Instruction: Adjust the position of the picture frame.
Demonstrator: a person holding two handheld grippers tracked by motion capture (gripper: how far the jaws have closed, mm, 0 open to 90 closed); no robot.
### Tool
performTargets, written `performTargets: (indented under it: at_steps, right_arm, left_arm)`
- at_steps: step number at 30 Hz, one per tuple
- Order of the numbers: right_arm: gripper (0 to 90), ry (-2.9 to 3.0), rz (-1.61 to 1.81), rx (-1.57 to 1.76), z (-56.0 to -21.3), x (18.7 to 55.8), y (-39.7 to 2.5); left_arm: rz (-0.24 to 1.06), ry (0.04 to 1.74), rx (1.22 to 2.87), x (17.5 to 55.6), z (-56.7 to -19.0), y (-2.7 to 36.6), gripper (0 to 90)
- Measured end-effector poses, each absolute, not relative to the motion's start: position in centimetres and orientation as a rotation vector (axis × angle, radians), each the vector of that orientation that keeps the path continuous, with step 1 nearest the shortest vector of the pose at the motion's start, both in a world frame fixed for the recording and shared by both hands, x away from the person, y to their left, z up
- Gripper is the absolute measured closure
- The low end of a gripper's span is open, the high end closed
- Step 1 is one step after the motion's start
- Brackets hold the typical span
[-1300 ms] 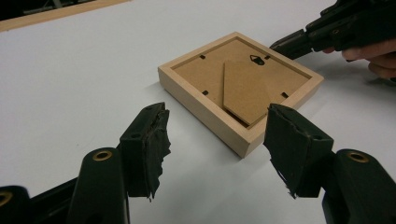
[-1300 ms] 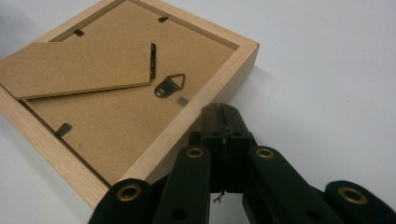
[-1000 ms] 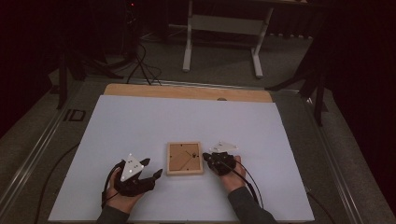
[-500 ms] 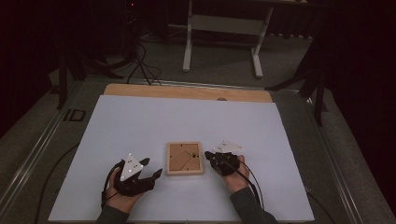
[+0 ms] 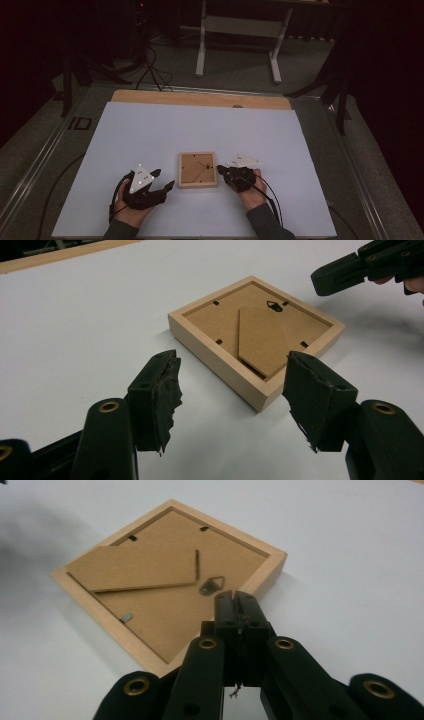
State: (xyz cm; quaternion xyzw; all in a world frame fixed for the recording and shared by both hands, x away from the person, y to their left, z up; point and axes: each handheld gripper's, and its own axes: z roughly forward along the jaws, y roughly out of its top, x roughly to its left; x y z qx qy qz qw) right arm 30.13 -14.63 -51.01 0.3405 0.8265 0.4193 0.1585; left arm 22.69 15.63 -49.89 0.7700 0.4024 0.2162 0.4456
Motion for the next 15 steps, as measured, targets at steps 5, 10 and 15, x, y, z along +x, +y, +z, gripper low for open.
performTargets:
  at_steps: [5,10,15]
  right_arm:
    - [89.1,2.374,1.205,0.962,-51.02,29.67,-14.44]
    - [89.1,2.379,1.209,0.955,-51.06,29.34,-14.38]
    - [89.1,2.388,1.209,0.949,-51.16,29.19,-14.24]
  left_arm:
    - [0.531,0.992,1.916,22.78,-49.92,15.42,39.4]
    - [0.529,0.990,1.916,22.84,-49.91,15.37,39.6]
    - [0.527,0.993,1.910,22.92,-49.93,15.40,39.7]
